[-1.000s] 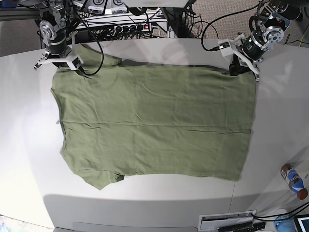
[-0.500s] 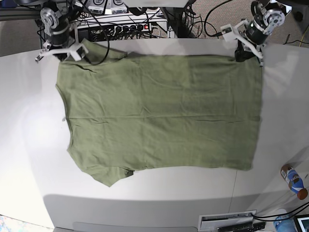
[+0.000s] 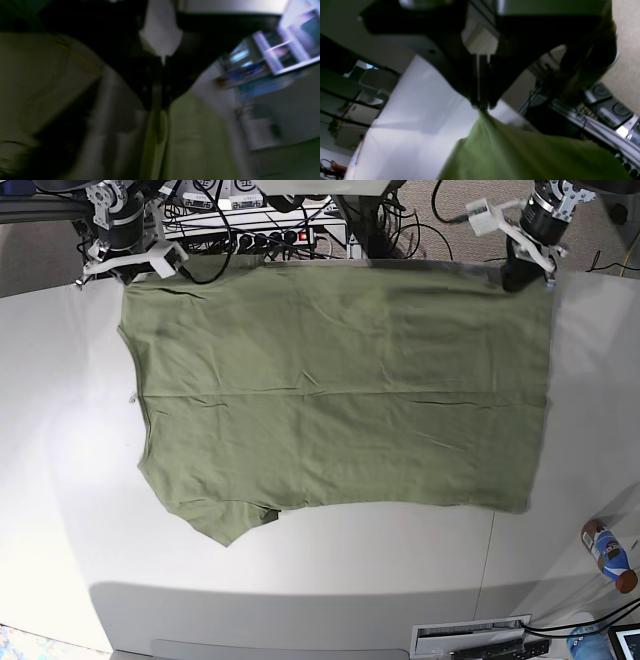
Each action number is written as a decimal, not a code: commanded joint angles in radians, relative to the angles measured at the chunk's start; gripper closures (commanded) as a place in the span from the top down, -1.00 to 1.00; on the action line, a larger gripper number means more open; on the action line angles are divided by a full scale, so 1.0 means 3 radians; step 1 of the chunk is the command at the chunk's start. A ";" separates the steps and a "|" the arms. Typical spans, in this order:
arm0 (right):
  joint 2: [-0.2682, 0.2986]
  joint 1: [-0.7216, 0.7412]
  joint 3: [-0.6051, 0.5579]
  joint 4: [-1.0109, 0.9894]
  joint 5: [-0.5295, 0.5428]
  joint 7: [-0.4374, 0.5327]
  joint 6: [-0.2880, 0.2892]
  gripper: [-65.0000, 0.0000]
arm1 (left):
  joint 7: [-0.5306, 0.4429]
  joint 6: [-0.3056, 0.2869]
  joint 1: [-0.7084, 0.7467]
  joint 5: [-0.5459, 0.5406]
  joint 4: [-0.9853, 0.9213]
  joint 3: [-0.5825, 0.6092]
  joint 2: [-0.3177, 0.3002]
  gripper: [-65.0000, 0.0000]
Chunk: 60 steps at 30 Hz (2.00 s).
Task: Fold the T-shirt properly
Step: 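Lift both held corners and pull the shirt edge toward the robot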
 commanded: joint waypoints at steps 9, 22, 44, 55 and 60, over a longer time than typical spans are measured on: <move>0.0043 0.0013 0.0212 0.0286 -0.0051 0.0047 -0.0051 -1.00 | -0.0017 0.0341 -0.0280 0.0130 0.0156 -0.0060 -0.0046 -1.00; 0.0041 0.0069 0.0752 0.0286 0.0309 0.0248 -0.0051 -1.00 | -0.0434 -0.0039 -0.1143 -0.0843 0.0140 -0.0058 -0.0045 -1.00; 0.0018 0.0604 0.0748 -0.0173 0.0342 0.0298 -0.0051 -1.00 | -0.1204 -0.0725 -0.1859 -0.1517 -0.0687 -0.0057 0.0403 -1.00; 0.0015 0.1123 0.0746 -0.0712 0.0511 0.0350 -0.0051 -1.00 | -0.1230 -0.0823 -0.1890 -0.1531 -0.0711 -0.0056 0.0429 -1.00; -0.0118 0.1310 0.0745 -0.0730 0.0685 0.0371 -0.0050 -1.00 | -0.1268 -0.0837 -0.1923 -0.1588 -0.0746 -0.0056 0.0501 -1.00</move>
